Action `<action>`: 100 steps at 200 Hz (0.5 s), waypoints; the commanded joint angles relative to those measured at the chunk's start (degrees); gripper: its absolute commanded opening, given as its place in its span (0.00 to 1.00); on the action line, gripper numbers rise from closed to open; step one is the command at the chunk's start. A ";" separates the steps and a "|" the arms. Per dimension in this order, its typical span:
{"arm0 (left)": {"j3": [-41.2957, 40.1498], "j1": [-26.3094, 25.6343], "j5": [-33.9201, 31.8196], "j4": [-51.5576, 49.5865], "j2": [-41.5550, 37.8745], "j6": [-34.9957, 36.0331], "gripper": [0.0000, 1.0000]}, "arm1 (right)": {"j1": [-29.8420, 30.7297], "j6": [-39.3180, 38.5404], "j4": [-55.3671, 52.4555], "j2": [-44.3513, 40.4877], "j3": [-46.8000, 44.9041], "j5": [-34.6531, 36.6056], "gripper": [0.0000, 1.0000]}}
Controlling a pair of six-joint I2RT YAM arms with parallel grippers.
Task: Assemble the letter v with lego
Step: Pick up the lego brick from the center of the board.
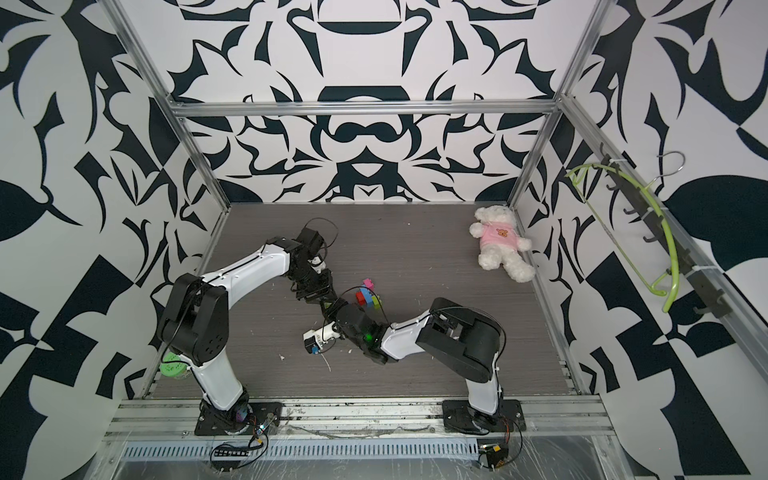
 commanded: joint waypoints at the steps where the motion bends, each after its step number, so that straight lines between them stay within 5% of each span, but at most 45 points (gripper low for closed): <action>1: 0.54 -0.79 0.59 -6.29 0.00 0.86 0.13 | -0.96 -1.32 2.67 0.81 2.83 6.69 0.38; 80: 0.17 -0.97 0.01 -6.49 -2.56 0.50 0.23 | -0.87 -1.84 -2.57 2.12 6.10 10.81 0.13; 100: 0.57 -0.97 -0.41 -5.55 -3.51 -0.32 0.44 | -0.85 0.32 -4.21 1.26 5.95 11.48 0.04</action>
